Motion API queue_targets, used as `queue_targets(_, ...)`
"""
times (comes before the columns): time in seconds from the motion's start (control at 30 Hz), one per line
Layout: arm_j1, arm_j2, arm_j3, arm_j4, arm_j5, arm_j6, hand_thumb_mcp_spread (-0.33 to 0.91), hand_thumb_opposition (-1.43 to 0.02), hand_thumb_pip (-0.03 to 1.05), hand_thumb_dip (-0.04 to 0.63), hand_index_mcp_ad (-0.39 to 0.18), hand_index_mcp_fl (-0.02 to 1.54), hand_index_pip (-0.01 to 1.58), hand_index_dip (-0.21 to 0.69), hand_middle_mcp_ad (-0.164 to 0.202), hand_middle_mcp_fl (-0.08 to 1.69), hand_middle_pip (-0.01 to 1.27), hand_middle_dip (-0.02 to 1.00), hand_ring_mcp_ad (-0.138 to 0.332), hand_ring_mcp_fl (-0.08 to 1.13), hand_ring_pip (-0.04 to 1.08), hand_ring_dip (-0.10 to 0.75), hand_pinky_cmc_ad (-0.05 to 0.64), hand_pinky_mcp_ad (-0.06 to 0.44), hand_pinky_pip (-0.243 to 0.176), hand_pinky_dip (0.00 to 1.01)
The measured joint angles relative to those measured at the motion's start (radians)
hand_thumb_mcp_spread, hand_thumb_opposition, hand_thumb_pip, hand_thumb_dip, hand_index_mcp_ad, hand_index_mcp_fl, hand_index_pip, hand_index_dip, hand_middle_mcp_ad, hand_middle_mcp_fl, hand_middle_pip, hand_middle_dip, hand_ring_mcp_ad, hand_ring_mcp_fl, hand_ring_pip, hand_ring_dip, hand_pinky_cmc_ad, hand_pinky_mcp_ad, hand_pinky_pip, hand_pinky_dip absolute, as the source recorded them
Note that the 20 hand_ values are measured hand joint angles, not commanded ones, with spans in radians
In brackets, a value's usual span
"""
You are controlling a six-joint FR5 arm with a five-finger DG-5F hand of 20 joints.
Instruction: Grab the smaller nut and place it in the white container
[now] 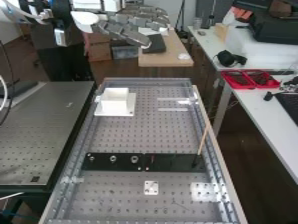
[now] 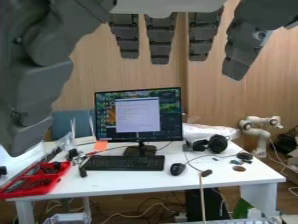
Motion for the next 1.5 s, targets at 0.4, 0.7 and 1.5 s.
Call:
queue_targets(0.4, -0.085, 0.055, -0.156, 0.088, -0.077, -0.039, 0.18, -0.76, 0.56, 0.031, -0.051, 0.02, 0.07, 0.169, 0.075, 0.00, 0.14, 0.18, 0.204, 0.00, 0.09, 0.079, 0.497, 0.361, -0.108, 0.17)
queue_targets(0.7, -0.170, 0.077, -0.260, 0.155, -0.143, -0.039, 0.17, -0.76, 0.65, 0.031, -0.044, 0.04, 0.07, 0.164, 0.075, -0.01, 0.14, 0.17, 0.204, 0.00, 0.09, 0.075, 0.478, 0.361, -0.110, 0.18)
queue_targets(1.5, -0.282, 0.040, -0.432, 0.336, -0.232, -0.038, 0.25, -0.78, 0.73, 0.112, -0.051, 0.05, 0.93, 0.108, 0.077, 0.00, 0.14, 0.17, 0.204, 0.00, 0.09, 0.075, 0.445, 0.351, -0.110, 0.20)
